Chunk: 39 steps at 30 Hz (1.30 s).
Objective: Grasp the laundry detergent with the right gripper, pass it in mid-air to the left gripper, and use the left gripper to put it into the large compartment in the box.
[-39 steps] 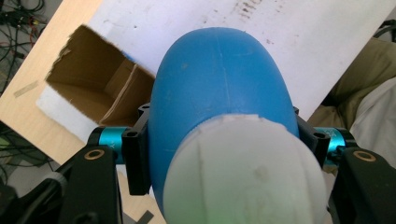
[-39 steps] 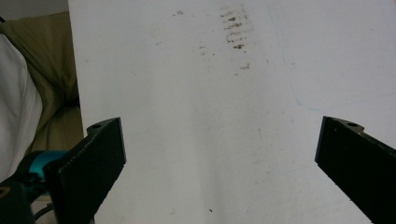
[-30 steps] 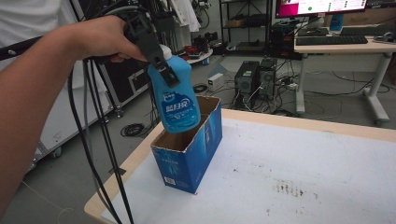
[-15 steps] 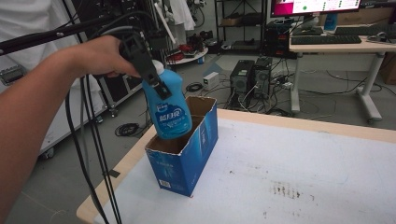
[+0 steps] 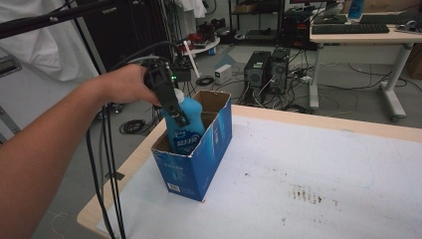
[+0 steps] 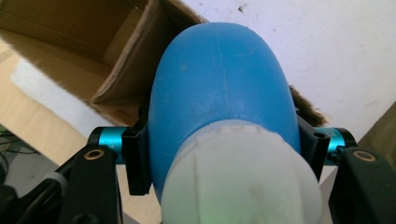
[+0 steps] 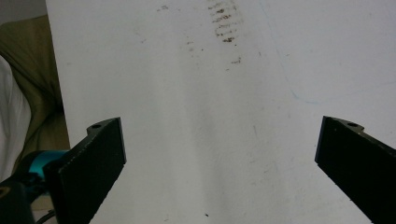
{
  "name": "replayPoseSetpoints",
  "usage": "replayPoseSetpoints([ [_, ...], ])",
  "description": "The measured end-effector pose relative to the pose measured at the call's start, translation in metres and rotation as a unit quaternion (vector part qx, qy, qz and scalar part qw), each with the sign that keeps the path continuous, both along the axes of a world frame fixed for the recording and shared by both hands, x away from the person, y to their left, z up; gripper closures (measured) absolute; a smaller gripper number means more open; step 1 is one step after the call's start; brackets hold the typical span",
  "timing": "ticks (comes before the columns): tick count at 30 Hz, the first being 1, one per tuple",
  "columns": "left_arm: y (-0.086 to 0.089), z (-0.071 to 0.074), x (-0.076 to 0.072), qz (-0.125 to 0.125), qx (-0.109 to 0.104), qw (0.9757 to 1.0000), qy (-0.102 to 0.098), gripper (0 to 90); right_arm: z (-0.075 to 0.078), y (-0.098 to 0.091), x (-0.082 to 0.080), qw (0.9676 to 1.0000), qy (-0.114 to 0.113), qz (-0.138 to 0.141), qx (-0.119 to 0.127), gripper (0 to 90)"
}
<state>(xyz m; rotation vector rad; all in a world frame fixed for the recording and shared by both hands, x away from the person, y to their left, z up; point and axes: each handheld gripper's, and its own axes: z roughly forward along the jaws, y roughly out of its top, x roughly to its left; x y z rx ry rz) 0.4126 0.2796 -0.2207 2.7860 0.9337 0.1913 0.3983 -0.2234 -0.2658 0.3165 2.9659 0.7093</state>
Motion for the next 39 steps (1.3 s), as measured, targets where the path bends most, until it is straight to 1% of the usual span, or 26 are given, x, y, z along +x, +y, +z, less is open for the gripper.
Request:
replayPoseSetpoints([
  [3, -0.001, -0.013, 0.004, -0.005, 0.001, 1.0000, 0.008, 37.6, -0.004, 0.000, 0.000, 1.0000, 0.003, -0.002, -0.003, 0.9],
  [8, 0.000, -0.032, 0.009, -0.006, 0.006, 0.9997, 0.022, 37.6, -0.007, 0.000, 0.002, 0.9999, 0.007, -0.007, -0.006, 0.9],
  [11, 0.001, -0.041, 0.011, -0.005, 0.005, 0.9996, 0.028, 37.6, -0.008, 0.000, 0.003, 0.9999, 0.008, -0.009, -0.008, 0.9],
  [16, 0.003, -0.051, 0.012, -0.006, 0.009, 0.9994, 0.032, 37.6, -0.009, 0.002, 0.004, 0.9999, 0.011, -0.009, -0.008, 0.9],
  [23, 0.005, -0.059, 0.012, -0.005, 0.012, 0.9992, 0.038, 37.5, -0.010, 0.005, 0.005, 0.9998, 0.013, -0.009, -0.010, 0.9],
  [25, 0.006, -0.061, 0.012, -0.004, 0.008, 0.9993, 0.037, 37.5, -0.010, 0.006, 0.005, 0.9998, 0.013, -0.008, -0.012, 0.9],
  [30, 0.006, -0.061, 0.012, -0.004, 0.007, 0.9993, 0.037, 37.4, -0.010, 0.006, 0.005, 0.9998, 0.013, -0.007, -0.011, 0.9],
  [34, 0.007, -0.062, 0.012, 0.002, 0.004, 0.9993, 0.038, 37.2, -0.010, 0.007, 0.004, 0.9998, 0.013, -0.007, -0.011, 0.9],
  [35, 0.007, -0.062, 0.013, 0.001, 0.005, 0.9993, 0.037, 37.2, -0.010, 0.008, 0.004, 0.9999, 0.012, -0.005, -0.010, 0.9],
  [36, 0.007, -0.061, 0.013, 0.002, 0.001, 0.9995, 0.031, 37.2, -0.010, 0.008, 0.004, 0.9999, 0.012, -0.003, -0.011, 0.9],
  [39, 0.010, -0.055, 0.012, 0.007, -0.021, 0.9997, 0.012, 33.5, -0.009, 0.008, 0.003, 0.9999, 0.011, -0.005, -0.010, 0.9],
])
